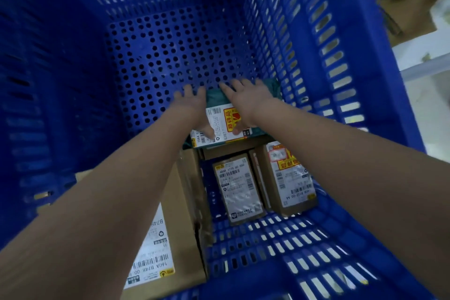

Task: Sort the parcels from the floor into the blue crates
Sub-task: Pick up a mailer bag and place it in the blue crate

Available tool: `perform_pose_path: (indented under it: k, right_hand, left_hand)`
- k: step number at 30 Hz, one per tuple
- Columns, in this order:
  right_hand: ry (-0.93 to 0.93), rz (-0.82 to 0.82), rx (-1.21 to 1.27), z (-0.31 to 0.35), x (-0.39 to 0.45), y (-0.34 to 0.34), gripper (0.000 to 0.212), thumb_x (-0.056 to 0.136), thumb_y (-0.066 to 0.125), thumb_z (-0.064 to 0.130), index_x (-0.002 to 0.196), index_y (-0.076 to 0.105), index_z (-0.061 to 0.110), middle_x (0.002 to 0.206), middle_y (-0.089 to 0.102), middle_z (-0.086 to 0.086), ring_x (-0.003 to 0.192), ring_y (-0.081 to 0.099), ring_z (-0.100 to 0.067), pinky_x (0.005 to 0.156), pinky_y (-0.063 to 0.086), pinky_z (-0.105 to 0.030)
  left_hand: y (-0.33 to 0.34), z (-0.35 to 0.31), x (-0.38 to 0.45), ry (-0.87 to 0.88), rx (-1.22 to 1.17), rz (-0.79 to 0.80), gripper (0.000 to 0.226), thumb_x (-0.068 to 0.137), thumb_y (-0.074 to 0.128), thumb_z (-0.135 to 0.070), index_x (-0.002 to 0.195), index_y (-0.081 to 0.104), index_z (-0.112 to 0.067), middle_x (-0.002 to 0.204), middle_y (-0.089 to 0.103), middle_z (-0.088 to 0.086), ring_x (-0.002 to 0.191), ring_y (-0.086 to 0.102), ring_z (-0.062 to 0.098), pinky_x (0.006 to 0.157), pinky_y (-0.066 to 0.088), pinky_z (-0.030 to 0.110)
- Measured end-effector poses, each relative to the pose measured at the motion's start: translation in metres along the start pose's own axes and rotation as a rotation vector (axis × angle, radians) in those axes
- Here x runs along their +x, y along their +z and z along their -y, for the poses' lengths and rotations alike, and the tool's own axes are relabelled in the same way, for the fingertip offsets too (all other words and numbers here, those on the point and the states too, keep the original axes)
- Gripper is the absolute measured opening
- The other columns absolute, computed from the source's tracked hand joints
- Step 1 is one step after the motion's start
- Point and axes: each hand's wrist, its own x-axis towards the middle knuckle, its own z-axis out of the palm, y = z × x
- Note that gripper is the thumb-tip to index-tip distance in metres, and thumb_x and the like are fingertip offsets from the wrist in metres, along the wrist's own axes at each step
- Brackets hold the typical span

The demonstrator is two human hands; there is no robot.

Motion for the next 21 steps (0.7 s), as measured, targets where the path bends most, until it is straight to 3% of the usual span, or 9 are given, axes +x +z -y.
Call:
perform_pose_path:
  k: [3,5,8,10,13,15,17,20,21]
  right_hand:
    - [0.086,0.005,-0.003,0.016,-0.022,-0.001,0.09,0.09,0.056,0.035,0.15,-0.005,0.008,0.157,0.005,-0.018,0.144,0.011,-0.032,0.112,0.022,-0.047]
    - [0.128,0.047,0.057,0.027,-0.039,-0.005,0.067,0.096,0.045,0.026,0.148,0.011,0.003,0.152,0.02,-0.019,0.138,0.025,-0.032,0.107,0.029,-0.045]
    - [0.096,0.103,0.149,0.036,-0.075,-0.017,0.048,0.099,0.04,0.03,0.142,0.034,0.011,0.143,0.039,-0.009,0.129,0.039,-0.027,0.099,0.035,-0.04]
    - [0.072,0.023,0.217,0.034,-0.112,-0.029,0.036,0.099,0.041,0.031,0.13,0.047,0.014,0.13,0.052,-0.004,0.113,0.05,-0.023,0.082,0.036,-0.032]
    - [0.065,-0.263,0.361,0.022,-0.184,-0.042,0.023,0.095,0.045,0.029,0.107,0.056,0.013,0.108,0.061,-0.005,0.085,0.051,-0.021,0.06,0.027,-0.026]
    - [0.08,-0.495,0.416,0.009,-0.232,-0.04,0.026,0.093,0.045,0.031,0.108,0.055,0.013,0.106,0.058,-0.007,0.095,0.052,-0.025,0.066,0.029,-0.03]
    - [0.143,-0.714,0.533,-0.007,-0.278,-0.029,0.028,0.089,0.045,0.029,0.111,0.055,0.014,0.106,0.057,-0.006,0.099,0.053,-0.026,0.074,0.037,-0.034]
    - [0.456,-1.116,0.822,-0.03,-0.337,0.016,0.038,0.081,0.046,0.025,0.115,0.057,0.011,0.106,0.061,-0.005,0.092,0.06,-0.023,0.075,0.048,-0.033]
    - [0.586,-1.177,0.919,-0.037,-0.351,0.039,0.039,0.081,0.046,0.026,0.117,0.055,0.012,0.107,0.06,-0.004,0.092,0.059,-0.019,0.074,0.047,-0.029]
  left_hand:
    - [-0.005,0.0,-0.011,-0.059,0.026,-0.046,0.126,0.063,0.074,-0.062,0.149,-0.011,-0.028,0.156,0.001,0.011,0.141,0.01,0.039,0.111,0.022,0.052]
    - [-0.013,-0.005,-0.024,-0.056,-0.04,-0.149,0.114,0.069,0.064,-0.068,0.149,-0.009,-0.032,0.159,-0.003,0.007,0.143,0.004,0.039,0.113,0.015,0.055]
    - [-0.025,-0.023,-0.055,0.04,-0.262,-0.283,0.086,0.086,0.046,-0.063,0.151,0.003,-0.027,0.157,0.014,0.009,0.141,0.017,0.039,0.111,0.022,0.052]
    - [-0.03,-0.042,-0.082,0.142,-0.463,-0.352,0.071,0.093,0.037,-0.056,0.15,0.012,-0.021,0.151,0.031,0.011,0.136,0.03,0.035,0.108,0.031,0.044]
    - [-0.042,-0.071,-0.134,0.29,-0.824,-0.562,0.043,0.098,0.039,-0.037,0.134,0.042,-0.013,0.11,0.059,0.003,0.11,0.056,0.024,0.085,0.043,0.032]
    - [-0.052,-0.091,-0.173,0.414,-0.956,-0.738,0.017,0.096,0.044,-0.024,0.107,0.056,-0.019,0.088,0.061,-0.007,0.088,0.061,0.015,0.079,0.047,0.034]
    - [-0.062,-0.118,-0.214,0.558,-1.026,-0.847,0.014,0.089,0.045,-0.02,0.085,0.054,-0.03,0.075,0.06,-0.012,0.075,0.06,0.008,0.074,0.048,0.032]
    - [-0.061,-0.174,-0.264,0.838,-1.003,-0.793,0.015,0.083,0.045,-0.02,0.077,0.053,-0.031,0.069,0.06,-0.01,0.067,0.058,0.005,0.066,0.046,0.024]
    - [-0.052,-0.197,-0.275,0.913,-0.921,-0.73,0.012,0.083,0.045,-0.022,0.078,0.054,-0.029,0.07,0.061,-0.01,0.067,0.057,0.004,0.065,0.046,0.024]
